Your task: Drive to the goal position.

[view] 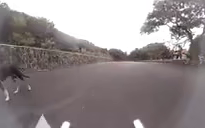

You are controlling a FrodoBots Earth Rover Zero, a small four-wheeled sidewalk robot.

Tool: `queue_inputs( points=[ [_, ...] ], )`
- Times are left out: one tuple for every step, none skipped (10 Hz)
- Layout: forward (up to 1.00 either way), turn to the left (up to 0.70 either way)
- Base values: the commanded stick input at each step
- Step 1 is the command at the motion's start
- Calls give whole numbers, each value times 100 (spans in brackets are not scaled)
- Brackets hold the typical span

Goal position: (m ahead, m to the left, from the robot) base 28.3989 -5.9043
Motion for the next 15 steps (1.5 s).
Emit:
queue_inputs(
  points=[
    [50,0],
    [50,0],
    [50,0],
    [50,0],
    [50,0],
    [50,0],
    [50,0],
    [50,0],
    [50,0],
    [50,0],
    [50,0],
    [50,0],
    [50,0],
    [50,0],
    [50,0]
  ],
)
